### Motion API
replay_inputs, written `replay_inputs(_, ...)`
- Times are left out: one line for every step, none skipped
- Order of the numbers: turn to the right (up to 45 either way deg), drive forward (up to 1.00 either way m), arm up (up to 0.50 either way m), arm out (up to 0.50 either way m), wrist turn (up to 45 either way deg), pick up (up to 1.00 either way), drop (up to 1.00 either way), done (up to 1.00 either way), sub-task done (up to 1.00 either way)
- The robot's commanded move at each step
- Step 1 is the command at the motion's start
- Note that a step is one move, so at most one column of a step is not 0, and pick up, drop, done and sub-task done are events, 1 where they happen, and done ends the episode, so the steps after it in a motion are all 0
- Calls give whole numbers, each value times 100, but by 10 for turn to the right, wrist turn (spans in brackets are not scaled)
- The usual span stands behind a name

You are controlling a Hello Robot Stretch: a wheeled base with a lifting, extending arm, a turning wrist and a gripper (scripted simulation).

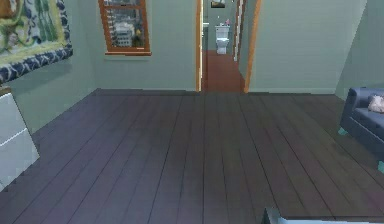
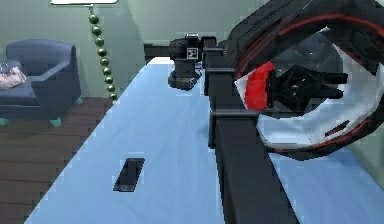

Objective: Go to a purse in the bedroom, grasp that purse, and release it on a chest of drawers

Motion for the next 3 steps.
replay_inputs(0, 0, 0, 0, -450, 0, 0, 0, 0)
replay_inputs(0, 0, 0, 0, -450, 0, 0, 0, 0)
replay_inputs(0, 0, 0, 0, -420, 0, 0, 0, 0)
